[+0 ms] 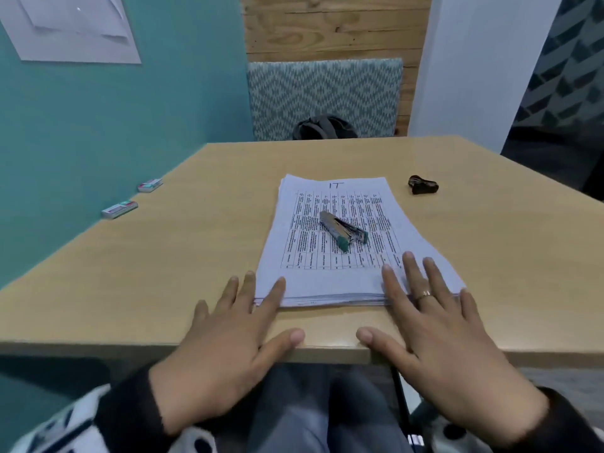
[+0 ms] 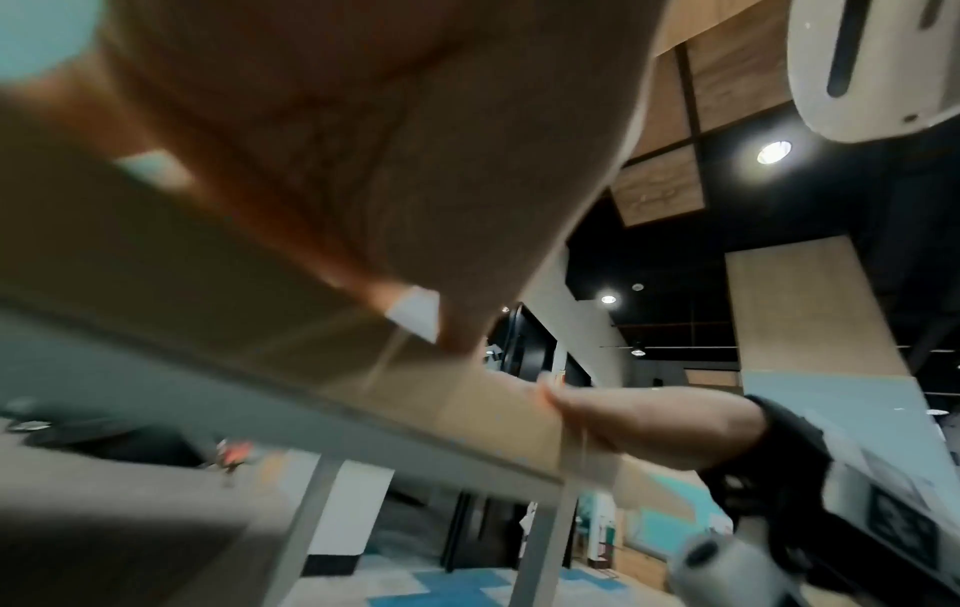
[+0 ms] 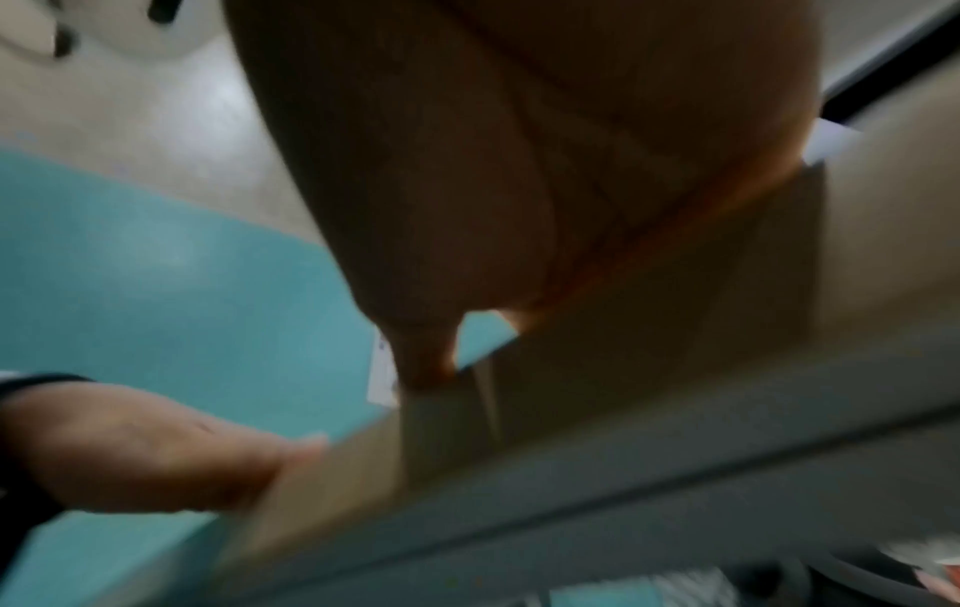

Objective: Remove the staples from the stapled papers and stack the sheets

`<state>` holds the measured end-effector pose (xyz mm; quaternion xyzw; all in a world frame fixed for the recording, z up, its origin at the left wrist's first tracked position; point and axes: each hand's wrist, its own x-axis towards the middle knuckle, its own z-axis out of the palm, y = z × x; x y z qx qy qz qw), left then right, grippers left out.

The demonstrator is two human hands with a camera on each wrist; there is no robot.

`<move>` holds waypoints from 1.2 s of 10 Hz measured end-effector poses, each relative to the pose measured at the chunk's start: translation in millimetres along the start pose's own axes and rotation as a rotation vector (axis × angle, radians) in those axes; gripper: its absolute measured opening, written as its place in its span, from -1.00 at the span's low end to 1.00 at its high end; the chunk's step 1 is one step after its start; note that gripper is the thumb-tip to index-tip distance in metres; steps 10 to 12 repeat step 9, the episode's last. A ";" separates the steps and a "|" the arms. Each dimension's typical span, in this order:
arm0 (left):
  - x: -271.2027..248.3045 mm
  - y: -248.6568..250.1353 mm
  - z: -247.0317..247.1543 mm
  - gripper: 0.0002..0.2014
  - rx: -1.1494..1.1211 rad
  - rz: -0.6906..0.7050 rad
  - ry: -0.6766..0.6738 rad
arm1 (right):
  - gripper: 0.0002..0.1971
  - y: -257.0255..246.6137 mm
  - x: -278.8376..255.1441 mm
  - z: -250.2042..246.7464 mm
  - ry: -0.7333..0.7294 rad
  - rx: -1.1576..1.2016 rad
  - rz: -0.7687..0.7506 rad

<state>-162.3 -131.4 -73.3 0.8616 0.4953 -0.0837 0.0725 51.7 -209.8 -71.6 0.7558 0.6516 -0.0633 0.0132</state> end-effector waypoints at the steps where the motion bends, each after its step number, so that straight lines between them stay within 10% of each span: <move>1: -0.2 4.5 24.8 -0.08 -0.060 -0.084 0.211 | 0.24 0.5 2.2 10.4 0.027 -0.026 0.051; 7: -1.3 18.7 51.7 -0.32 -0.247 -0.108 0.688 | 0.32 -2.4 2.8 21.8 0.147 -0.024 0.054; 9: 10.8 11.3 68.7 -0.39 -0.292 -0.023 0.898 | -0.07 6.3 10.5 34.2 0.194 0.059 0.120; 12: 10.8 11.3 68.7 -0.39 -0.292 -0.023 0.898 | -0.07 6.3 10.5 34.2 0.194 0.059 0.120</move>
